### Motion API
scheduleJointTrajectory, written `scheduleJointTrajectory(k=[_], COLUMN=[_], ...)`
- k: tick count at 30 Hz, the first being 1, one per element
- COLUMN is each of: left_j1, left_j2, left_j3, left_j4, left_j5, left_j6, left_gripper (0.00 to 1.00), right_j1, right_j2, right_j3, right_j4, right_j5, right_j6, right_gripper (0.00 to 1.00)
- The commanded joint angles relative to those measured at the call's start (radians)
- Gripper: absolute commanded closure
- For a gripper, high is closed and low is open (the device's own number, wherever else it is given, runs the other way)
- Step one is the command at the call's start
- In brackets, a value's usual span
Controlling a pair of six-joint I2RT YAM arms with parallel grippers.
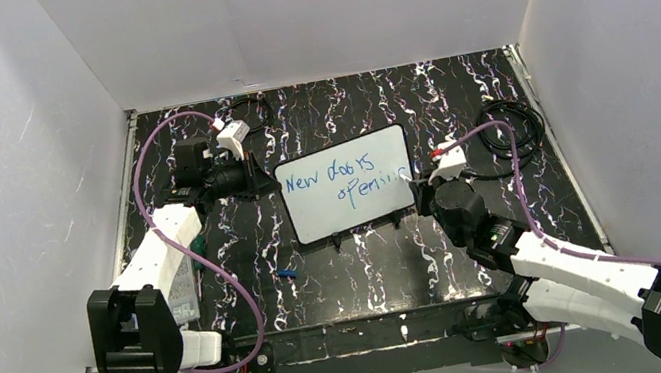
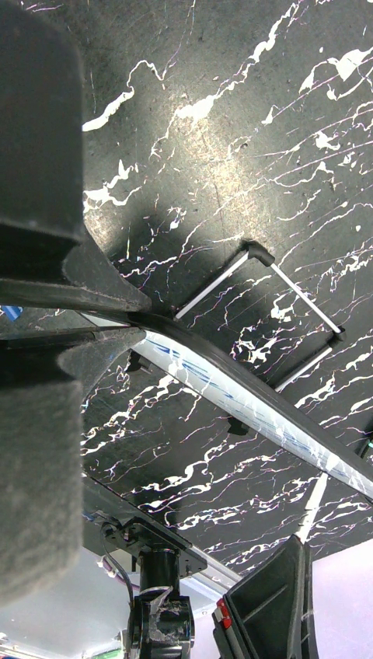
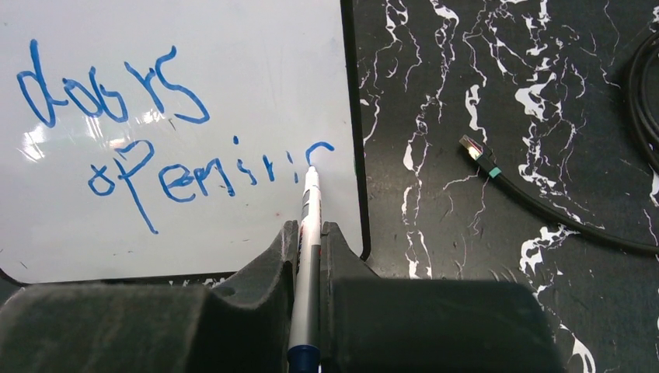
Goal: Write a sentence on the whiteboard
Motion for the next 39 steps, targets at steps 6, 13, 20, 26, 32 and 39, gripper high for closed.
scheduleJointTrajectory(k=[6,13,20,26,32,39], left_j1=[-0.005,-0.005,-0.005,-0.005,-0.005,-0.005], left_j2=[-0.037,-0.039,-0.039,-0.038,-0.039,-0.038], left_j3=[0.000,0.001,0.001,0.001,0.001,0.000], left_j4=[-0.001,-0.001,-0.001,-0.001,-0.001,-0.001], left_j5=[0.028,0.027,0.028,0.026,0.028,0.027], left_j6=[0.003,0.003,0.003,0.003,0.003,0.003], left_gripper=[1.00,1.00,1.00,1.00,1.00,1.00], right_j1=[-0.003,-0.002,-0.003,-0.003,-0.003,-0.003], right_j2=[-0.004,0.014,0.012,0.019,0.002,-0.008], right_j3=[0.002,0.045,0.061,0.060,0.033,-0.002], right_j4=[0.013,0.064,0.080,0.069,0.003,-0.042], right_j5=[0.055,0.073,0.082,0.072,0.066,0.047], right_j6=[-0.001,-0.059,-0.082,-0.074,-0.020,0.031], right_gripper=[0.99,0.99,0.99,0.99,0.99,0.99])
